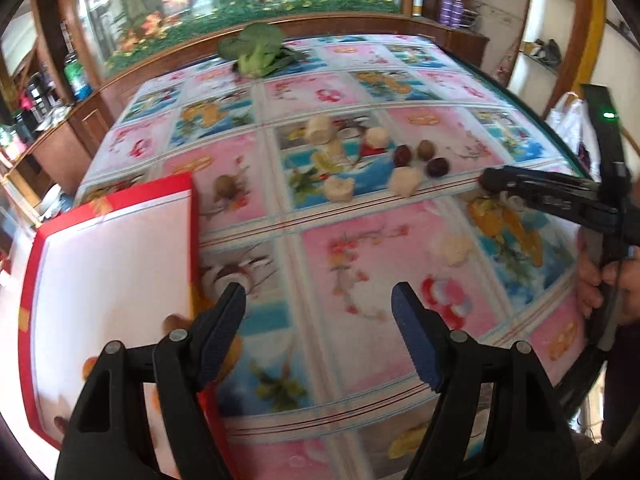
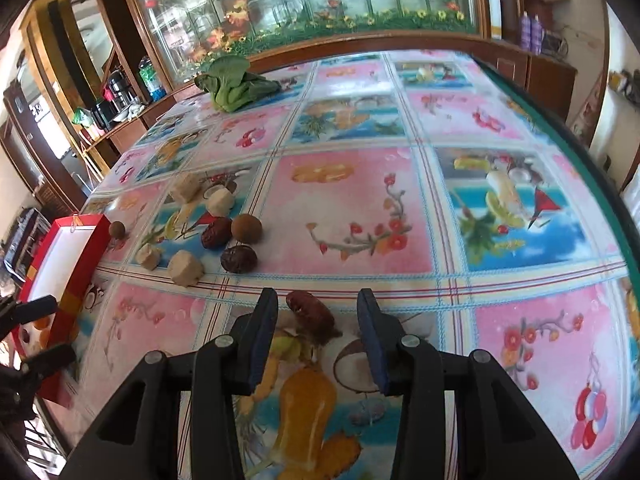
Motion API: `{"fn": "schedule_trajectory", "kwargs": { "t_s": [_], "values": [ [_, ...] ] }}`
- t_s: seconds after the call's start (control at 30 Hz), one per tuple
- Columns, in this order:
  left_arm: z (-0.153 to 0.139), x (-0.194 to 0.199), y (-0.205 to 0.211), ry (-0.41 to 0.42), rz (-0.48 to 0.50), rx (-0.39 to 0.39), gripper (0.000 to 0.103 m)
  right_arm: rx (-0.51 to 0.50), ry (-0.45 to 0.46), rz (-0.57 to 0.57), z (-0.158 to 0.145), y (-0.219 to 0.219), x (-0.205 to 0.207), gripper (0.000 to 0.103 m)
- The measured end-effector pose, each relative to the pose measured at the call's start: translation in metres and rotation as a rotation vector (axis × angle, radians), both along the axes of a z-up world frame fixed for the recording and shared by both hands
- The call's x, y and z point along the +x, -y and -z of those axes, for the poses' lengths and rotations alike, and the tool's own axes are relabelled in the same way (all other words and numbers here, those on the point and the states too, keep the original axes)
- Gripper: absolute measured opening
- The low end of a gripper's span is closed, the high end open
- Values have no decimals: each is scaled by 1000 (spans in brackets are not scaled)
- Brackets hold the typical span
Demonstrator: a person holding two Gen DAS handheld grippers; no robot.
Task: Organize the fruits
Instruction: 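Move the right tool to another dark red date and close on it, then lift the date with the right tool while the left tool grasps a beige round cookie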
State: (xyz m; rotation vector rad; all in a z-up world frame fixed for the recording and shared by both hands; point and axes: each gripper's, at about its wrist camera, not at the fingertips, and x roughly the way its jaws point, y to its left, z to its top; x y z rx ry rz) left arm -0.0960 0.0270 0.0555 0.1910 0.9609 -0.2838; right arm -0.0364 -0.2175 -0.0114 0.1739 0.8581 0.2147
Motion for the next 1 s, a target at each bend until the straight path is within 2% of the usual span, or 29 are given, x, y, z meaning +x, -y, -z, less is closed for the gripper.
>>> {"fn": "schedule_trajectory", "kwargs": {
  "t_s": [0.2, 0.23, 0.27, 0.33, 0.53, 0.6, 0.7, 0.73, 0.8, 0.9, 0.97, 1.0],
  "values": [
    [10, 2, 40, -38, 112, -13, 76, -39, 29, -27, 1, -4, -2, 32],
    [13, 3, 47, -45, 129, -13, 76, -47, 30, -33, 0, -5, -2, 29],
    [15, 5, 53, -51, 139, -14, 76, -38, 27, -38, 1, -4, -2, 20],
    [19, 6, 61, -64, 150, -21, 76, -30, 24, -28, 1, -1, -2, 14],
    [27, 13, 77, -84, 169, -23, 75, -14, 28, -15, 0, 3, -2, 14],
    [28, 14, 80, -87, 173, -37, 67, -1, 39, 2, -2, 7, -2, 14],
    [31, 17, 84, -96, 184, -51, 64, 23, 62, 14, -6, 10, -4, 14],
    [32, 19, 86, -98, 185, -50, 57, 29, 66, 18, -6, 11, -4, 14],
    [35, 21, 88, -112, 188, -57, 48, 35, 64, 18, -6, 11, -4, 14],
    [35, 22, 89, -103, 190, -64, 42, 39, 62, 17, -6, 10, -2, 14],
    [35, 22, 89, -101, 192, -70, 33, 44, 62, 13, -7, 10, -2, 14],
    [35, 21, 90, -101, 197, -76, 24, 46, 65, 10, -7, 10, -2, 14]
  ]
}}
